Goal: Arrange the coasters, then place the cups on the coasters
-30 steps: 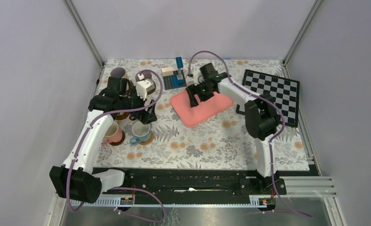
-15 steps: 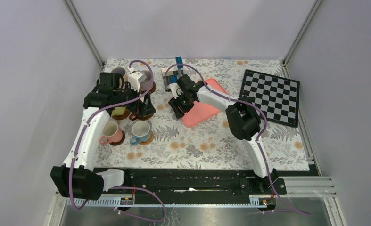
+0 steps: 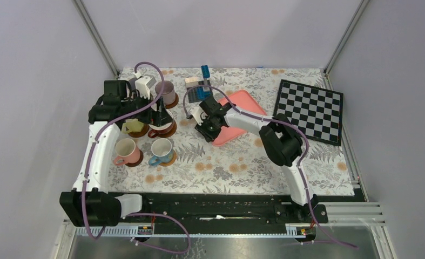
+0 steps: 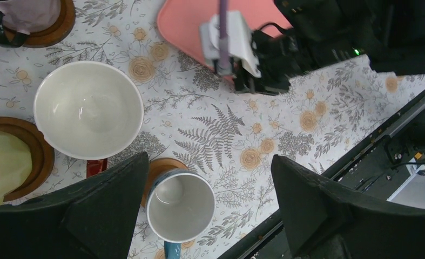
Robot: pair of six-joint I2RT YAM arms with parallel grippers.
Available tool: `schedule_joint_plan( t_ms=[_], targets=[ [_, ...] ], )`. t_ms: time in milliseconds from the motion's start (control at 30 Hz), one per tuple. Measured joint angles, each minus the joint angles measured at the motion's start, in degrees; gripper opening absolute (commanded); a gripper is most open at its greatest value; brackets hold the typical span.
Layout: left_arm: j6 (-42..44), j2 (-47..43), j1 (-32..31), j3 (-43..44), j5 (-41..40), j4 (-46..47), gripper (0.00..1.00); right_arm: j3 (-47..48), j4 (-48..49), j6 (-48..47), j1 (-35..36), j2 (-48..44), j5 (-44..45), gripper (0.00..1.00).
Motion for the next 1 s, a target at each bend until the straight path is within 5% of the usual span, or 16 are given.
schedule_joint_plan(
  t_ms=[167,267,1000],
  targets=[
    [-0.70,1.09,2.10,0.15,0.68,0.11,0.90,-9.53,1.73,-3.48,0.85,-6.08,-0.61,0.18],
    [-1.05,1.88,2.64,0.15,0.94,0.11,0.90,-15.58,1.92,-5.66,1.38,-10.19,-1.70,0.00],
    [-0.96,2.64,4.63,0.13,2.32,0.15,0.90,-29.31,2.25,-16.63,4.09,-20.22,-4.15,0.00]
  ],
)
